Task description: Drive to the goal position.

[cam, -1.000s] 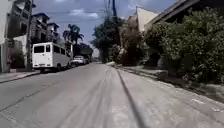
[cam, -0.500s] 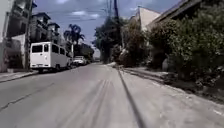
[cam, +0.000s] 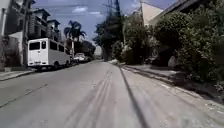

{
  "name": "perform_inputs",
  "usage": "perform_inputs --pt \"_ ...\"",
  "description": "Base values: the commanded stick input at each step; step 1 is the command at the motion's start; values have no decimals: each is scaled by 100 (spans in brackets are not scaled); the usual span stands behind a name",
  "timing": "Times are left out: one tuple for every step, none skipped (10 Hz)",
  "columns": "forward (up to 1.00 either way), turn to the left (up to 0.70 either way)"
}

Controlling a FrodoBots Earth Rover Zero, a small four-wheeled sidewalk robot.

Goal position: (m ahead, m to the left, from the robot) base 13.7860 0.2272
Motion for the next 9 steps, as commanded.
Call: perform_inputs --pt "70 0" --pt "85 0" --pt "85 0" --pt "87 0" --pt "100 0" --pt "100 0" --pt "100 0" --pt "100 0" --pt "100 0"
